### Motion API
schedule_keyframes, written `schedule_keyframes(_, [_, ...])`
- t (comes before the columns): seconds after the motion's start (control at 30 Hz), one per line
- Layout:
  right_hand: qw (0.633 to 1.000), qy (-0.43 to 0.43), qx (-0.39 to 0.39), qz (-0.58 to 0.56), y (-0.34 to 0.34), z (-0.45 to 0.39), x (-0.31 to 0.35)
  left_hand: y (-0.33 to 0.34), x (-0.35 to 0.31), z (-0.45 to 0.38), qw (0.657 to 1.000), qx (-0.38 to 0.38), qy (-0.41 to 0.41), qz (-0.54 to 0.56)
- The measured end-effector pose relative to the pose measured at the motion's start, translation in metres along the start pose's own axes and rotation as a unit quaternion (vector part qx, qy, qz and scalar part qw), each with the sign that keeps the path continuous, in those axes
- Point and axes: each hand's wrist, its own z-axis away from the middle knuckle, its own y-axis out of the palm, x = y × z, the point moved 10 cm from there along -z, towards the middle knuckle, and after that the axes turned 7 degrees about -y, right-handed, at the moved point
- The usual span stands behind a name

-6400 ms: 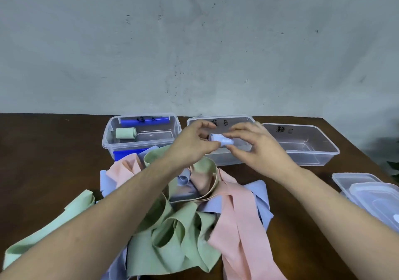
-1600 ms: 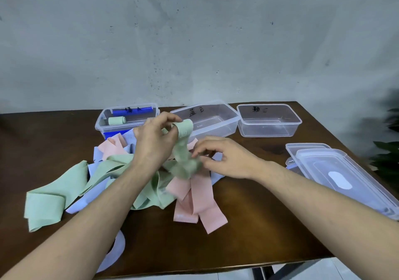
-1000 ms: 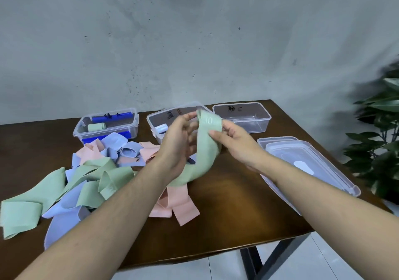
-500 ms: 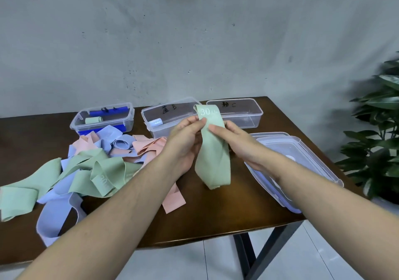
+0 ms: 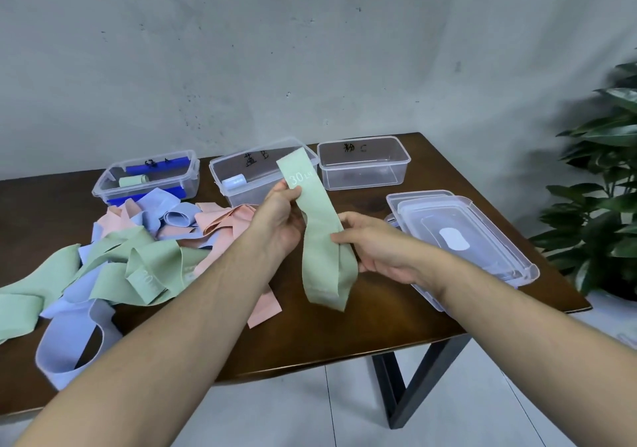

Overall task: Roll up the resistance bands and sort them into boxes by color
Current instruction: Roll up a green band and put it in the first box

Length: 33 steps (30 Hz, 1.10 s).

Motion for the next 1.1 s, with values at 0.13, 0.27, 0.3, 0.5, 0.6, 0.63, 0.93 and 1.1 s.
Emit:
schedule_keyframes(0.13, [0.994, 0.043, -0.026, 0.097, -0.010, 0.002, -0.012, 0.002, 0.011, -0.012, 1.000, -0.010, -0.001, -0.013])
schedule_keyframes(0.27, [0.957, 0.042, -0.032, 0.286, -0.019, 0.001, -0.018, 0.000, 0.023, -0.026, 0.999, -0.020, -0.009, -0.027])
schedule_keyframes(0.3, [0.946, 0.048, -0.030, 0.318, -0.019, 0.001, -0.020, -0.001, 0.026, -0.030, 0.999, -0.024, -0.011, -0.035])
schedule_keyframes(0.5, [0.812, 0.046, -0.053, 0.579, -0.029, 0.006, -0.017, -0.013, 0.040, -0.047, 0.993, -0.093, -0.031, -0.061])
schedule_keyframes(0.6, [0.815, 0.021, -0.063, 0.576, -0.033, 0.007, -0.017, -0.013, 0.042, -0.049, 0.990, -0.103, -0.026, -0.092])
schedule_keyframes(0.63, [0.822, 0.001, -0.064, 0.566, -0.032, 0.008, -0.015, -0.015, 0.042, -0.048, 0.987, -0.107, -0.023, -0.120])
schedule_keyframes(0.93, [0.784, -0.208, 0.039, 0.584, 0.005, 0.041, -0.017, -0.013, 0.053, 0.003, 0.921, -0.011, 0.116, -0.373])
schedule_keyframes(1.1, [0.754, -0.212, 0.089, 0.615, 0.006, 0.064, -0.041, -0.022, 0.061, 0.046, 0.822, -0.007, 0.201, -0.534])
